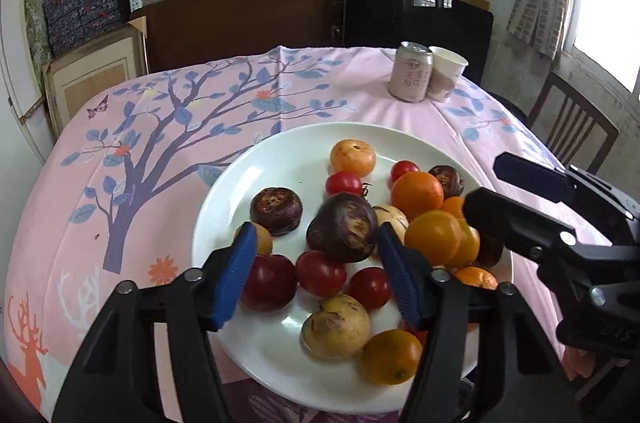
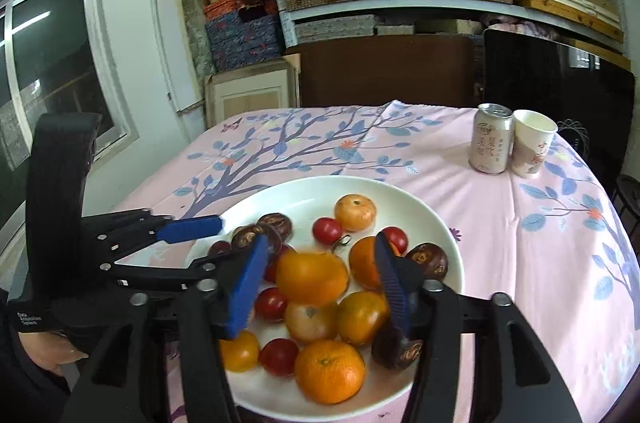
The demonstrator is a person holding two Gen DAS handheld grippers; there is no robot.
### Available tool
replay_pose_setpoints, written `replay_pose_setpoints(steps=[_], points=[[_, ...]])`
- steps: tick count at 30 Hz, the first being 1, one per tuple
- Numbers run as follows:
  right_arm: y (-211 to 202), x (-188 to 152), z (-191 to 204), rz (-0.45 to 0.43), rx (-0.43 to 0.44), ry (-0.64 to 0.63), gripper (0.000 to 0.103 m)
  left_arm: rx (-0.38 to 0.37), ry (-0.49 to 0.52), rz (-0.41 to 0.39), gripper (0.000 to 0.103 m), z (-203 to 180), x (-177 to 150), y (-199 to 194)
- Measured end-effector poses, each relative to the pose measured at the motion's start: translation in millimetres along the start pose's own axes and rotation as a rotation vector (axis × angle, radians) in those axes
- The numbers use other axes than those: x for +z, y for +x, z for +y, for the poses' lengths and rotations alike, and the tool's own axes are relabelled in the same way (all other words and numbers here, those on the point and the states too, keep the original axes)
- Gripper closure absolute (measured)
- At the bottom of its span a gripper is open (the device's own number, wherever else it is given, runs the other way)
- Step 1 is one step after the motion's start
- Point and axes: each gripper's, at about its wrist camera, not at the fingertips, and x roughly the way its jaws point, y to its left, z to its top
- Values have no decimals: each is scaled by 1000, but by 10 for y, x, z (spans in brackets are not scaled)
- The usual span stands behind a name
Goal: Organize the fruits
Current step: 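Carry the purple fruit and orange onto the plate and open both tools, then grasp a dark purple fruit with the left tool while the right grasps another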
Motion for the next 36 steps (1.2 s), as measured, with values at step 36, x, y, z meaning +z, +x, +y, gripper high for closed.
replay_pose_setpoints(steps=[36], points=[[-791, -906, -475, 62, -70, 143, 18, 17, 144, 54, 16, -402, -1136, -383]])
